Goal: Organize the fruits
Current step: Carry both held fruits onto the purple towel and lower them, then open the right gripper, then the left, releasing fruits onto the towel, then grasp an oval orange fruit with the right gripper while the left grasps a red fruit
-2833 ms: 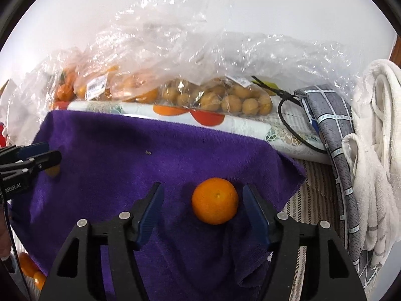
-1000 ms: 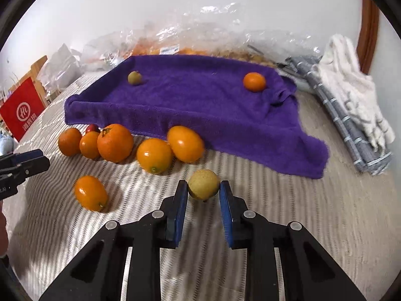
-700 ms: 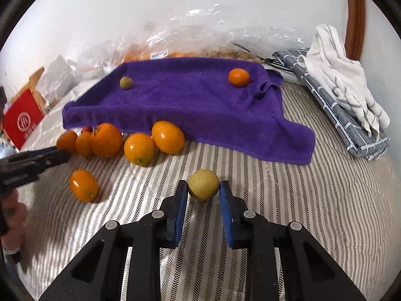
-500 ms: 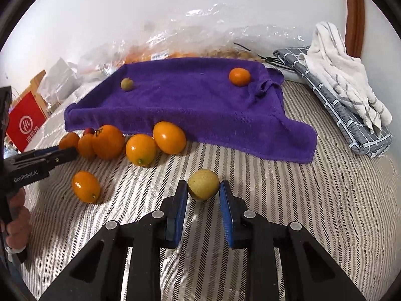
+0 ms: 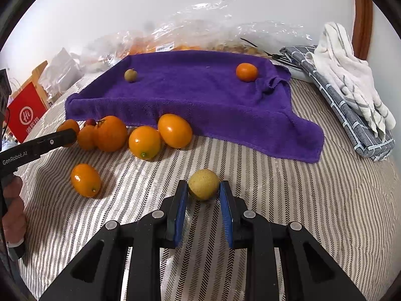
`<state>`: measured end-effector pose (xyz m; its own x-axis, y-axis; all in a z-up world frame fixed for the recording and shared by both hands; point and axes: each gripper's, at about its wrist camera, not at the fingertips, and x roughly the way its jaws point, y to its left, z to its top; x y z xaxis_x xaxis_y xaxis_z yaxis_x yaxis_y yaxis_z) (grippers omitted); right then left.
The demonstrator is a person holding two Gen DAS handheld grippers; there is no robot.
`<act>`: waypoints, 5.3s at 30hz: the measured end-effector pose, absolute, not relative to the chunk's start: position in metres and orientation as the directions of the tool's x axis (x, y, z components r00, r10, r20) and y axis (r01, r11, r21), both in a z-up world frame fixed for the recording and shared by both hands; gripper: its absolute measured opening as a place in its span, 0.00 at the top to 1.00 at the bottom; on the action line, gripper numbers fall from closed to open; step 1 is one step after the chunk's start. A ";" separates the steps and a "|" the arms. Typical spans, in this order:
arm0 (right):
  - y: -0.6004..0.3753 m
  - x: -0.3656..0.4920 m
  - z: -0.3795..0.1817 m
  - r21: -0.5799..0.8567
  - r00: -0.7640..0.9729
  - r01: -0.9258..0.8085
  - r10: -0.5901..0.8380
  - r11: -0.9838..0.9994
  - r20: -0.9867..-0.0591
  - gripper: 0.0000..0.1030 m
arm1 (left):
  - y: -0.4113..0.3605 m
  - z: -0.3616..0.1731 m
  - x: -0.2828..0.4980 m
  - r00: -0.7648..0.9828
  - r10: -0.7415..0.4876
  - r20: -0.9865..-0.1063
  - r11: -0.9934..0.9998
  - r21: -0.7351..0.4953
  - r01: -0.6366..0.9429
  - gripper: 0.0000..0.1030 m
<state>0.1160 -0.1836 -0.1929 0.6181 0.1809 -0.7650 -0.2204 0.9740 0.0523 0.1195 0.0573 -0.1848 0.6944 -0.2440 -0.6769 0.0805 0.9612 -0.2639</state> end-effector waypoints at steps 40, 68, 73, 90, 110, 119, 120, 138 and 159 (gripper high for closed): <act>-0.201 0.168 -0.080 0.044 0.795 -0.119 0.122 0.992 -0.594 0.75 | 0.059 -0.063 0.159 0.836 -0.170 -0.523 0.982 -0.164 0.097 0.62; -0.209 0.256 -0.175 0.044 0.703 -0.060 0.073 0.997 -0.708 0.75 | 0.062 -0.157 0.239 0.774 -0.119 -0.622 0.988 -0.154 0.027 0.62; -0.207 0.257 -0.181 0.045 0.693 -0.062 0.076 0.997 -0.717 0.75 | 0.060 -0.165 0.244 0.760 -0.103 -0.642 0.991 -0.128 0.026 0.62; -0.202 0.262 -0.194 0.029 0.660 -0.076 0.072 0.997 -0.748 0.75 | 0.059 -0.172 0.249 0.730 -0.128 -0.671 0.989 -0.143 0.042 0.62; -0.197 0.254 -0.193 0.003 0.675 -0.097 0.068 0.995 -0.734 0.52 | 0.055 -0.174 0.252 0.713 -0.129 -0.689 0.990 -0.128 0.055 0.62; -0.196 0.242 -0.178 0.043 0.709 -0.122 0.117 0.992 -0.695 0.36 | 0.054 -0.170 0.248 0.728 -0.129 -0.673 0.990 -0.130 0.055 0.61; -0.198 0.241 -0.174 0.058 0.717 -0.118 0.126 0.991 -0.686 0.35 | 0.055 -0.168 0.247 0.736 -0.130 -0.665 0.990 -0.129 0.059 0.60; -0.171 0.151 -0.166 0.110 0.642 -0.224 0.232 0.968 -0.730 0.64 | 0.065 -0.137 0.188 0.803 -0.163 -0.573 0.983 -0.167 0.080 0.53; -0.187 0.168 -0.188 0.257 0.563 -0.197 0.324 0.946 -0.761 0.66 | 0.082 -0.168 0.139 0.747 -0.166 -0.644 0.985 -0.144 0.094 0.53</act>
<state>0.1677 -0.1873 -0.1884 0.5626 0.3235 -0.7608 -0.1965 0.9462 0.2570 0.1395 0.0819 -0.1684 0.7465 -0.1660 -0.6443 0.0944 0.9850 -0.1444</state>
